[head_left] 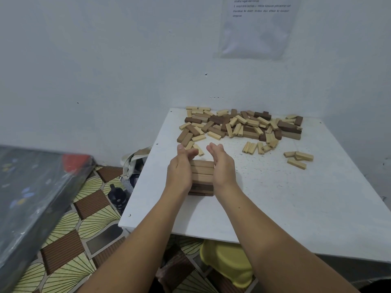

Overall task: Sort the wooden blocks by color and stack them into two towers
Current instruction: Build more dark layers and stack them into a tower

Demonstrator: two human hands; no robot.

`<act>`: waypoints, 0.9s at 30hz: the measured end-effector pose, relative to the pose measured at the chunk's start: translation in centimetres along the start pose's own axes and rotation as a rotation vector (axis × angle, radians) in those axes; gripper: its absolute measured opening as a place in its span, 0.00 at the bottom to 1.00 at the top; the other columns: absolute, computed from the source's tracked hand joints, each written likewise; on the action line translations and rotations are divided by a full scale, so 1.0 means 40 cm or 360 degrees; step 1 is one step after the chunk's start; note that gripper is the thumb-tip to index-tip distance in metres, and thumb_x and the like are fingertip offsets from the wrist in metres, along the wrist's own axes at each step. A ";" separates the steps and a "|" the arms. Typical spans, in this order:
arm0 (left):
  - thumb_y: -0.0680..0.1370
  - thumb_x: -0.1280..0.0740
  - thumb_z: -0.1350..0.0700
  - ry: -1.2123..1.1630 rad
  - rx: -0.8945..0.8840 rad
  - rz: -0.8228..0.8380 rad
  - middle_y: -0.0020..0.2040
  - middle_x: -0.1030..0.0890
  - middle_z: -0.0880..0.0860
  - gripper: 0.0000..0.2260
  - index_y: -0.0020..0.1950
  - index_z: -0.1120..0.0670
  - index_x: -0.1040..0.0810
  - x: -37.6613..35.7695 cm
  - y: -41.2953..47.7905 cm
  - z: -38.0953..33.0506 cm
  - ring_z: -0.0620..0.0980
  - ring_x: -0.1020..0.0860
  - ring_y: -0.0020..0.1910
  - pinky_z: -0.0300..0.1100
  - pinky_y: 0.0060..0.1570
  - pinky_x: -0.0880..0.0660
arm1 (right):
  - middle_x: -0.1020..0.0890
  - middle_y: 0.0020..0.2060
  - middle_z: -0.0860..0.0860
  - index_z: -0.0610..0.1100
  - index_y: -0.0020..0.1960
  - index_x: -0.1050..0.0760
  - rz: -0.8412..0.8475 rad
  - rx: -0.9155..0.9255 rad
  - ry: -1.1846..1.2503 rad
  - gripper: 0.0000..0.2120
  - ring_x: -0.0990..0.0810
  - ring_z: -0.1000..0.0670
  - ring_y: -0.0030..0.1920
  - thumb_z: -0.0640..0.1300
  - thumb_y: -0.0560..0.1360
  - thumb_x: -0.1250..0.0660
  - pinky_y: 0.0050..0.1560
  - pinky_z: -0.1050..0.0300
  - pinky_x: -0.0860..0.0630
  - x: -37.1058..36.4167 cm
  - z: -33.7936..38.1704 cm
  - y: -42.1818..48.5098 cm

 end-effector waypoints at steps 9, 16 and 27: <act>0.87 0.55 0.41 0.0067 -0.0030 -0.0118 0.56 0.15 0.42 0.29 0.57 0.46 0.14 -0.009 -0.018 -0.009 0.43 0.22 0.62 0.47 0.71 0.30 | 0.21 0.68 0.56 0.49 0.70 0.24 0.0003 0.0001 -0.0066 0.20 0.26 0.57 0.67 0.54 0.86 0.47 0.63 0.61 0.37 -0.009 0.011 -0.009; 0.86 0.44 0.43 0.0259 -0.0215 0.0043 0.62 0.18 0.39 0.17 0.63 0.45 0.17 0.037 -0.017 -0.016 0.38 0.24 0.65 0.47 0.72 0.30 | 0.20 0.63 0.59 0.51 0.67 0.21 0.0016 0.0080 -0.0255 0.15 0.25 0.57 0.66 0.50 0.83 0.38 0.67 0.57 0.33 0.031 0.040 -0.013; 0.76 0.24 0.49 0.1530 -0.0694 0.0877 0.80 0.36 0.42 0.36 0.81 0.42 0.37 0.120 -0.020 -0.110 0.43 0.39 0.79 0.36 0.73 0.45 | 0.30 0.63 0.57 0.62 0.75 0.38 0.0862 0.0364 -0.1652 0.39 0.32 0.55 0.65 0.47 0.70 0.23 0.61 0.55 0.32 0.130 0.096 -0.026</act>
Point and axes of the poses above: each hand's wrist, its own y-axis towards the middle knuckle, its own x-axis out of the back of the hand, z = x × y, the point moved 4 cm from there along y, towards the middle knuckle
